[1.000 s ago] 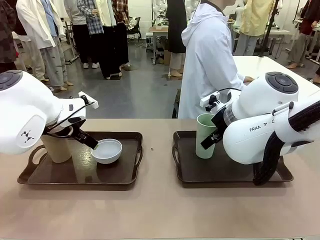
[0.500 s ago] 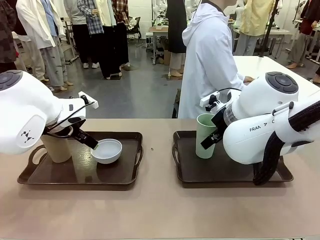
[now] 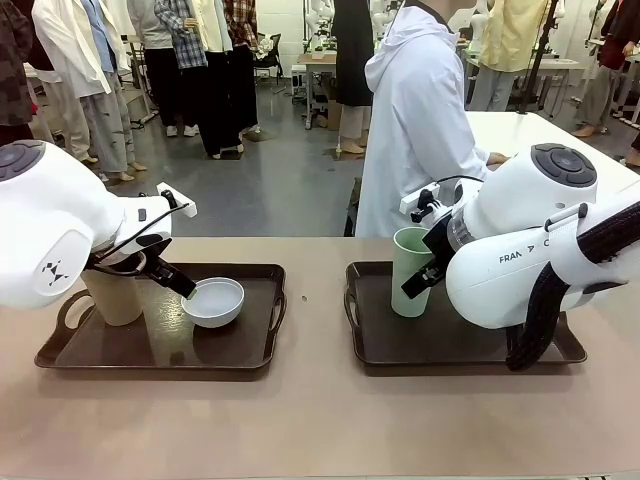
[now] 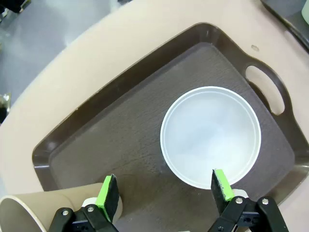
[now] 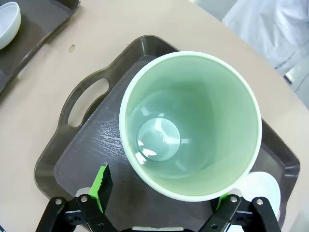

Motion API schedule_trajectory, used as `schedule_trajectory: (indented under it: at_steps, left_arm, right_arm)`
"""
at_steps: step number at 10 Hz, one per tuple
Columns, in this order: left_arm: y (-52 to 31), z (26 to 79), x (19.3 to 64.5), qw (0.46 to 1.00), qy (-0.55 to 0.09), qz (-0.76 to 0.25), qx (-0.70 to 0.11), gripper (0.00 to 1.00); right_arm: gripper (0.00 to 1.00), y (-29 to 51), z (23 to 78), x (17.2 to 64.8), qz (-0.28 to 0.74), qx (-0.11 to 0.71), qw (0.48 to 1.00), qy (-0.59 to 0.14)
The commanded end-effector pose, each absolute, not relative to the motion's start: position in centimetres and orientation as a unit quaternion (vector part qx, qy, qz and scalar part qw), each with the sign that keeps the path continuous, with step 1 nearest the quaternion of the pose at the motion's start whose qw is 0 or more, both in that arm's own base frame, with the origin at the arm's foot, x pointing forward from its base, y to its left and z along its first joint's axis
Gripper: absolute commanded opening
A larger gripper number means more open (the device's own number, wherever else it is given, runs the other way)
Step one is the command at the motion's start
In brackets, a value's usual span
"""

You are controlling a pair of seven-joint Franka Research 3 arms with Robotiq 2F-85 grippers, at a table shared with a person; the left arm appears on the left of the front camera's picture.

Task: Set up a tray with a mat and arrange the tableware.
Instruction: Pick up the Picnic Bowl and Reusable plastic cup from the Handle tray in front of the human's position and hold them in the air.

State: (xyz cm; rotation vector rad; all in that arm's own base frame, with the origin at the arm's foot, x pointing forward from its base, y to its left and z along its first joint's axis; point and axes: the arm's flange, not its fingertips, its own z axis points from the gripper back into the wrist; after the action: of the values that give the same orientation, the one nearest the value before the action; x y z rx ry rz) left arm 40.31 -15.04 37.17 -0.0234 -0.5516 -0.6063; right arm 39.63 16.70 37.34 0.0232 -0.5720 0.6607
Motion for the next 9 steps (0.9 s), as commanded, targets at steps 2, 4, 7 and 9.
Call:
schedule_trajectory:
  at_steps: [2,4,7,9]
  left_arm:
    - [-15.0,37.2,40.3,0.917,-0.268,-0.295,-0.011,1.00]
    - [-15.0,37.2,40.3,0.917,-0.268,-0.295,-0.011,1.00]
    - [-15.7,39.6,38.8,0.930,-0.248,-0.272,-0.010,1.00]
    - [-16.3,43.1,36.1,0.930,-0.228,-0.287,-0.012,1.00]
  right_arm:
    - [1.00,16.7,37.3,39.6,0.320,0.011,0.906,-0.277]
    - [1.00,16.7,37.3,39.6,0.320,0.011,0.906,-0.277]
    - [1.00,16.4,39.3,37.2,0.287,-0.019,0.926,-0.247]
    - [1.00,14.7,42.1,33.6,0.248,-0.065,0.938,-0.233]
